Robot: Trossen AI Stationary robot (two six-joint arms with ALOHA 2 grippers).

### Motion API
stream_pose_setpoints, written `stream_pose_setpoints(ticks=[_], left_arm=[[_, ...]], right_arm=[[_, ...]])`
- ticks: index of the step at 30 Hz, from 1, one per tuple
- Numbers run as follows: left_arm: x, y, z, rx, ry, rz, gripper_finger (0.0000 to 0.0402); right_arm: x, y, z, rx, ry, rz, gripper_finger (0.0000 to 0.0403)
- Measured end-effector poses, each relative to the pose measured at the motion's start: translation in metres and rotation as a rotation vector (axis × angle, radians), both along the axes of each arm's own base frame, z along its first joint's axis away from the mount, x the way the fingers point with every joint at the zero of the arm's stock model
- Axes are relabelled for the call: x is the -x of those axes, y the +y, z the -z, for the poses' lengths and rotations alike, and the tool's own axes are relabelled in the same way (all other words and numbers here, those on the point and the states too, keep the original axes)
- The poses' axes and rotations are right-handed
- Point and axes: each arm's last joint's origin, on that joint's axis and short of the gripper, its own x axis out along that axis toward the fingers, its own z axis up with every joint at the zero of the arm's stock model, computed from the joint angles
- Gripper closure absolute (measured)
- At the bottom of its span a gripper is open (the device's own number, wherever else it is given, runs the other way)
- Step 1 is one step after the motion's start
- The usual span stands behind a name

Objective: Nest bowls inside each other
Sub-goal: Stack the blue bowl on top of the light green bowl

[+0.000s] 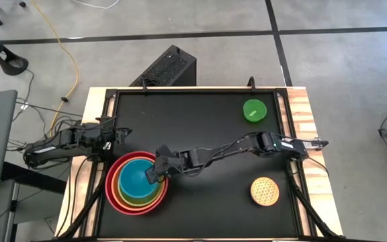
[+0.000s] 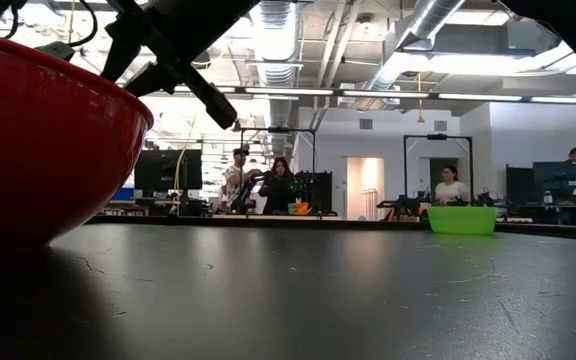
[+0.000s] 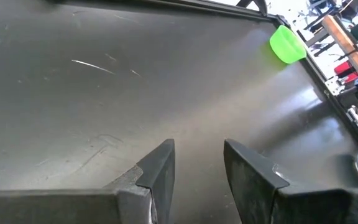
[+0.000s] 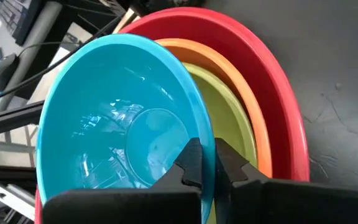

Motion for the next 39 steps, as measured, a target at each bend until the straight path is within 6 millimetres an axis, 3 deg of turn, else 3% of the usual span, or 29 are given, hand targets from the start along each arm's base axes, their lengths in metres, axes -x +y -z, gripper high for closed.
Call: stream_pose_setpoints(ticks=[15,27,39], left_arm=[[0.0003,0.0005,-0.0001,-0.008,0.001,-0.017,0.0274],[0.0004,0.0007,-0.0001,-0.012,0.002,-0.024,0.0274],[0.0004,0.0007,-0.0001,-0.013,0.002,-0.024,0.0274]], right_arm=[[-0.0008,-0.0076,0.0012,0.058,0.030,-0.089,0.0378],[-0.0011,-0.0066,0.0005,0.087,0.023,-0.109,0.0327],[-0.0011,-0.0061,0.0005,0.086,0.024,-0.126,0.0315]])
